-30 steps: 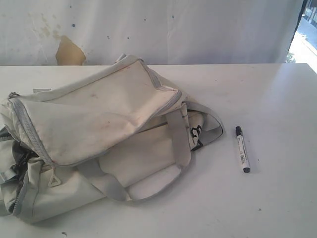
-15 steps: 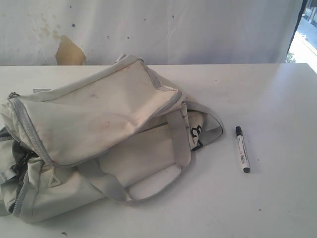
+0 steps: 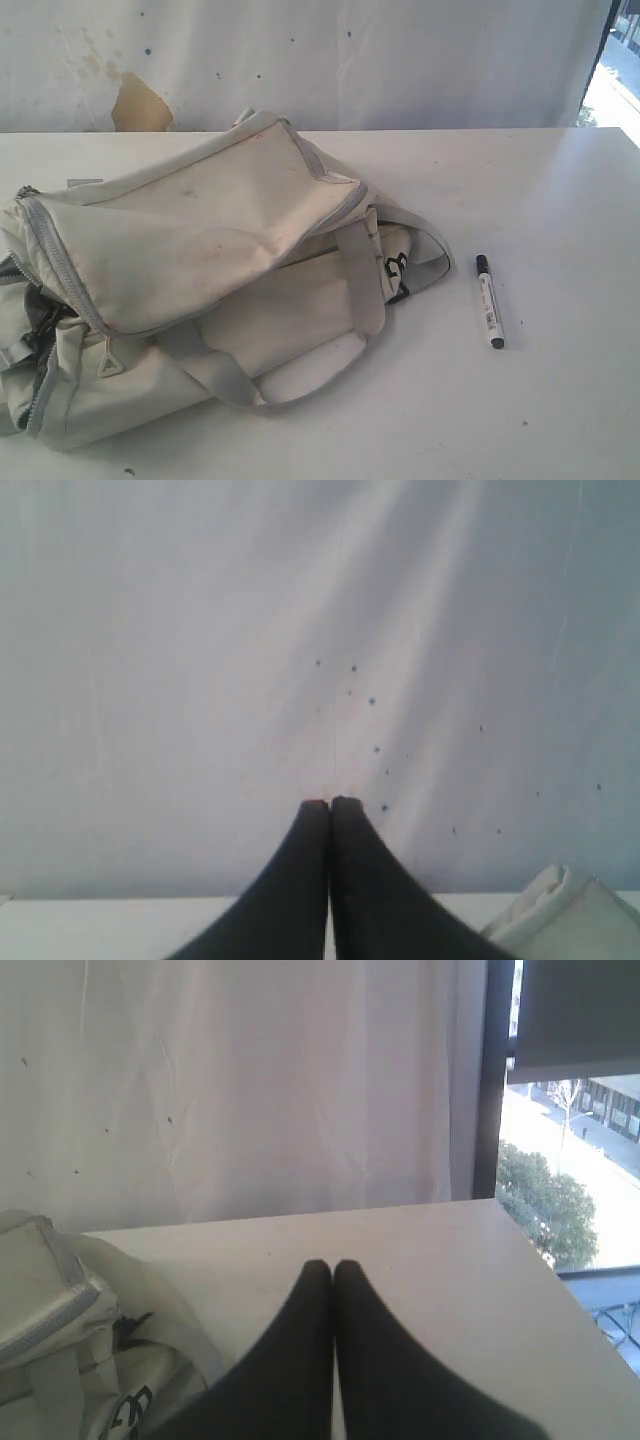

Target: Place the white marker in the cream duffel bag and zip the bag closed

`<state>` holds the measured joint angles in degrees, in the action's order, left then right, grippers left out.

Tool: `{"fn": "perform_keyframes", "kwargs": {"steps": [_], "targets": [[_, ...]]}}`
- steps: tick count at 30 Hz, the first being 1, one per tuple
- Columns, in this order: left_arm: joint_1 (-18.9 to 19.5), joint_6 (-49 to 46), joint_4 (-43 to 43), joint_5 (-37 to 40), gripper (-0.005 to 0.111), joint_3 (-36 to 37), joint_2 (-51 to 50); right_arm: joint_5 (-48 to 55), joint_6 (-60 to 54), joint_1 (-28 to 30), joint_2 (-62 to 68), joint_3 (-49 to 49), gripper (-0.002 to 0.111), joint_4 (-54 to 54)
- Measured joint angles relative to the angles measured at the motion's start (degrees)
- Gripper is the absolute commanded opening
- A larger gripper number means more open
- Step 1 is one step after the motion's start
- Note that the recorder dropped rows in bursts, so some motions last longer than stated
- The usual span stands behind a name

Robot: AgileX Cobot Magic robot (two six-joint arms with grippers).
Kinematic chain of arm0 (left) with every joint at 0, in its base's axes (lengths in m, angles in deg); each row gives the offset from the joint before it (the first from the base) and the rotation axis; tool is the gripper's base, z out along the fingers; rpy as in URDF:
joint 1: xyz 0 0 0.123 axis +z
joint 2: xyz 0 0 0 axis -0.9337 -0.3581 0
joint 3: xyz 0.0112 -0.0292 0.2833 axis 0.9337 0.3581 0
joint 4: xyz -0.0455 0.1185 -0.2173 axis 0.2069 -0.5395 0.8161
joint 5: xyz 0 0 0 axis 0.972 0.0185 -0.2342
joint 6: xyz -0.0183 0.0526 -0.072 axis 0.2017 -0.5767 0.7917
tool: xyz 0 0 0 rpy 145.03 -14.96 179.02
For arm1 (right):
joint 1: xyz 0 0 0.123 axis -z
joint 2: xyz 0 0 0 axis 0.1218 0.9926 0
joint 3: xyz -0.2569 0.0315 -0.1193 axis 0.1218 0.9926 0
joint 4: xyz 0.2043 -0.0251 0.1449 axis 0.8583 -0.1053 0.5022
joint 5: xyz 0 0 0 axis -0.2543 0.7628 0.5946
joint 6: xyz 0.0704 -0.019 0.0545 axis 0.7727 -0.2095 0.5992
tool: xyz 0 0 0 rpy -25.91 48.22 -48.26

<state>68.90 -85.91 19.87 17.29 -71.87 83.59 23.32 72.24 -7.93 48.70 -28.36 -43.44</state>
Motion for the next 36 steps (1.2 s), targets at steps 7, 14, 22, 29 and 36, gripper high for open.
{"fn": "perform_keyframes", "kwargs": {"steps": [7,14,22,29,36], "targets": [[0.00,-0.09,0.25,3.16,0.035,0.00,-9.51,0.65,-0.91,0.00,11.25,-5.16,0.004,0.00],[0.00,2.02,2.01,5.64,0.062,0.00,-19.49,1.31,-3.49,-0.40,21.22,-9.88,0.040,2.67],[-0.38,4.60,7.02,15.52,0.076,-5.42,-30.21,5.04,-3.55,-7.88,32.89,-15.60,0.060,6.69],[-0.38,4.82,9.18,21.93,0.076,-12.96,-41.86,10.02,-5.37,-16.56,44.47,-20.89,0.060,11.96],[-0.38,4.82,9.41,25.64,0.086,-17.94,-52.68,13.19,-6.77,-21.18,54.00,-26.43,0.060,16.00]]}}
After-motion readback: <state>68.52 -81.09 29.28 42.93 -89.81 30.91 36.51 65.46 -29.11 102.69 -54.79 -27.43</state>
